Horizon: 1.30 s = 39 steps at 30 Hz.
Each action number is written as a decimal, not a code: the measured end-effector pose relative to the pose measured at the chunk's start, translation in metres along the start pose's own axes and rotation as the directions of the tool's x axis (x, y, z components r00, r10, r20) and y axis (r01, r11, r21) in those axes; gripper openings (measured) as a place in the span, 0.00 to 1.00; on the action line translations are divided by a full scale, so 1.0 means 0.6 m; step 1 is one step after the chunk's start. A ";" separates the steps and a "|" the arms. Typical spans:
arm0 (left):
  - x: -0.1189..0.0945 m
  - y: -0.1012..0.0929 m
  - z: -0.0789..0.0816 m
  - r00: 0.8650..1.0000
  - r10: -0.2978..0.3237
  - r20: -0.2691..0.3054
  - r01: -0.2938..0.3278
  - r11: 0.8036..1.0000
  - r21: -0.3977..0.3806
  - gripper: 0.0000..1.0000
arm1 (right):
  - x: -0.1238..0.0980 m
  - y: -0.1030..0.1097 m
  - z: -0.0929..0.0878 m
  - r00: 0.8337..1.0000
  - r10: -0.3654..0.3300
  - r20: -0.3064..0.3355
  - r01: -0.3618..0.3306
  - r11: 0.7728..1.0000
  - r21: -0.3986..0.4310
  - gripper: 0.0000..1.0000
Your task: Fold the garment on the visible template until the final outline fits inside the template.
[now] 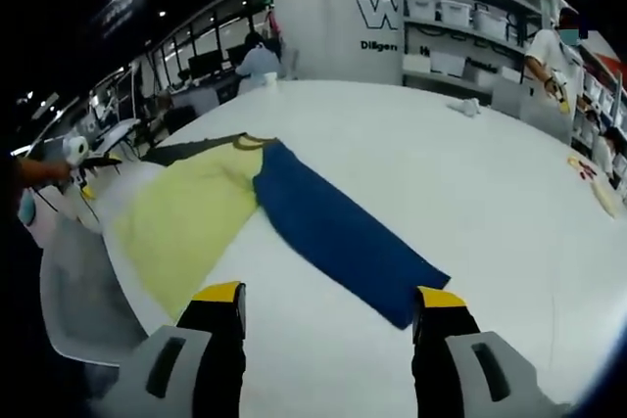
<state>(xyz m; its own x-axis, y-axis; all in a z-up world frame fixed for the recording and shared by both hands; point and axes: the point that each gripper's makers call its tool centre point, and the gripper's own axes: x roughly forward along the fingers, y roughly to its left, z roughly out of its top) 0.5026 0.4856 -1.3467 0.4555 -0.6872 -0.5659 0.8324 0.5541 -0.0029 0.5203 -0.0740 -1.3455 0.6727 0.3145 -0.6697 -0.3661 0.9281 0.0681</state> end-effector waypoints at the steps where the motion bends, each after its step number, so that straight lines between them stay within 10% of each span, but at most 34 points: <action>1: 0.000 -0.002 -0.001 1.000 -0.001 -0.001 0.001 1.000 0.002 0.94 | -0.001 0.005 0.000 1.000 0.006 0.003 -0.006 1.000 -0.004 0.67; 39: 0.020 -0.042 -0.014 0.998 -0.064 0.019 0.064 0.998 0.016 0.90 | 0.015 0.174 -0.014 0.985 0.171 -0.020 -0.172 0.966 -0.193 0.59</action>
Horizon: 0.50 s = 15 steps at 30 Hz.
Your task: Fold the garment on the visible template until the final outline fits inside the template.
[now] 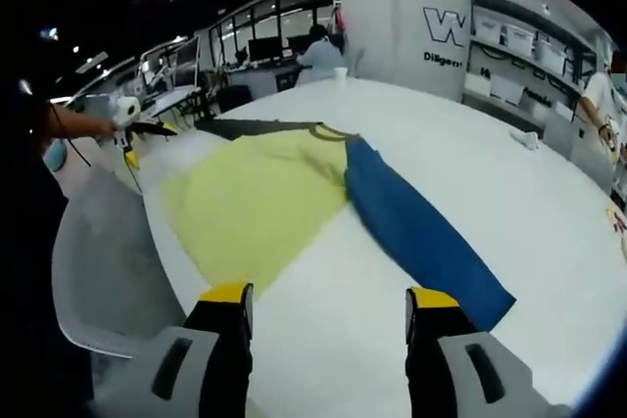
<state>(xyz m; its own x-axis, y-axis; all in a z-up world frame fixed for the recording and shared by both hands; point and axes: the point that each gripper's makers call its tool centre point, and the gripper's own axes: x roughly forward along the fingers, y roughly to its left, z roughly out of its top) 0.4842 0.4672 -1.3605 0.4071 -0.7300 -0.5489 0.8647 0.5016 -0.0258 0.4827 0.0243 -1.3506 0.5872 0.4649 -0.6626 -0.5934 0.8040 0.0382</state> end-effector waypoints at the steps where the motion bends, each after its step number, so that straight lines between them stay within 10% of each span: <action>1: 0.001 -0.001 -0.002 1.000 -0.001 -0.001 0.001 1.000 0.002 0.89 | 0.002 0.006 0.000 1.000 0.008 -0.002 -0.008 1.000 -0.010 0.59; 15: 0.016 -0.020 -0.024 0.999 -0.033 -0.032 0.033 0.999 -0.003 0.75 | 0.023 0.045 -0.006 0.998 0.050 -0.028 -0.052 0.996 -0.066 0.51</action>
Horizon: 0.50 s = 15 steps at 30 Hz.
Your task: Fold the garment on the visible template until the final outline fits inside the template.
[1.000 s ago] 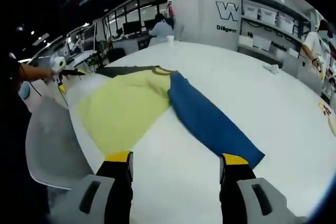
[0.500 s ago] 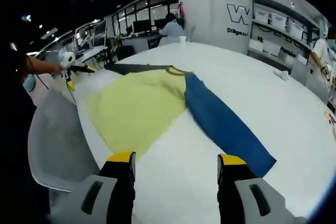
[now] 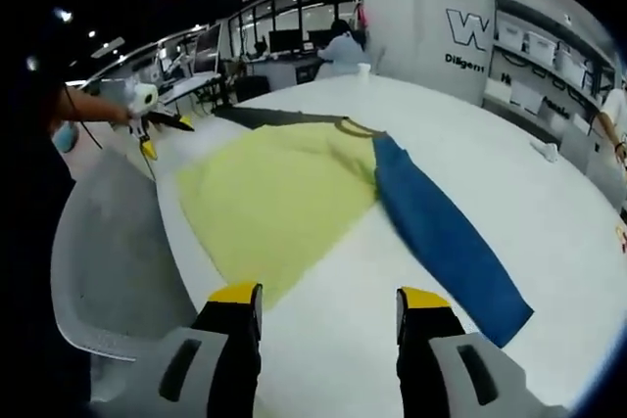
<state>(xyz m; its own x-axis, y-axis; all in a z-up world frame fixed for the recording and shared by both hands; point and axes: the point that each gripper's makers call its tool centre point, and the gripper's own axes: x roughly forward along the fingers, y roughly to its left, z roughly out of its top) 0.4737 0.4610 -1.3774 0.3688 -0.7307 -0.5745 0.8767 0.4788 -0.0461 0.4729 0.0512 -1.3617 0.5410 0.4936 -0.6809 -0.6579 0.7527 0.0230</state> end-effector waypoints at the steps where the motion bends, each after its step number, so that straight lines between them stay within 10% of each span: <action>1: 0.001 -0.002 -0.002 1.000 -0.004 -0.004 0.004 1.000 0.004 0.74 | 0.002 0.004 -0.001 1.000 0.005 -0.004 -0.005 1.000 -0.009 0.50; 15: 0.010 -0.025 -0.015 0.999 -0.024 -0.029 0.026 0.997 0.069 0.53 | 0.031 0.051 -0.021 0.997 0.051 -0.054 -0.055 0.994 -0.090 0.35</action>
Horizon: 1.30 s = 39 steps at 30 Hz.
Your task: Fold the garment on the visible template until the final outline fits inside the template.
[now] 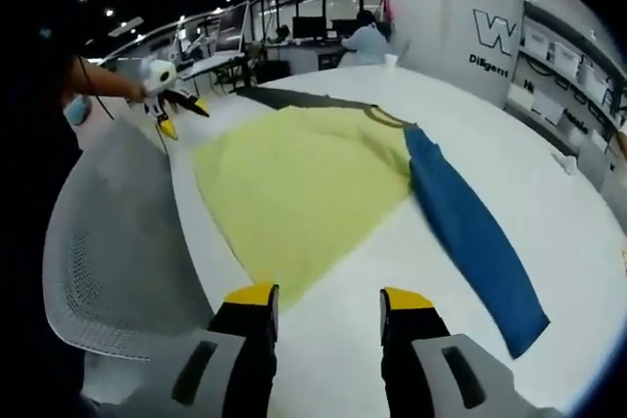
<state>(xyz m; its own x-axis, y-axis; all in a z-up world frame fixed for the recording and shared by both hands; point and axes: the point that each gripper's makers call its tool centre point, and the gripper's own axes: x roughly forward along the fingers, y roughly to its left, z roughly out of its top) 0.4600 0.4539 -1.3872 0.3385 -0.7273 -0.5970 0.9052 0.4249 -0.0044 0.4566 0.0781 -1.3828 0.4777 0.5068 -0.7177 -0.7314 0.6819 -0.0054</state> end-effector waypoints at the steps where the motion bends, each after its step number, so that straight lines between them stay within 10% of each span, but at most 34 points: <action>1: 0.001 0.000 0.001 1.000 0.002 0.003 -0.002 1.000 -0.003 0.54 | 0.002 0.004 -0.001 1.000 0.001 -0.006 -0.001 1.000 -0.009 0.33; 39: 0.051 -0.042 -0.050 0.986 -0.083 -0.145 0.089 0.995 0.034 0.15 | 0.085 0.076 -0.042 0.986 0.049 -0.161 -0.065 0.993 -0.094 0.11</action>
<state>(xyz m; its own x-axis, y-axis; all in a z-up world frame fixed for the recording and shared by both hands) 0.4396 0.4368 -1.4295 0.2212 -0.6746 -0.7043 0.9400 0.3399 -0.0303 0.4353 0.1216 -1.4370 0.3564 0.4484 -0.8197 -0.8034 0.5950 -0.0238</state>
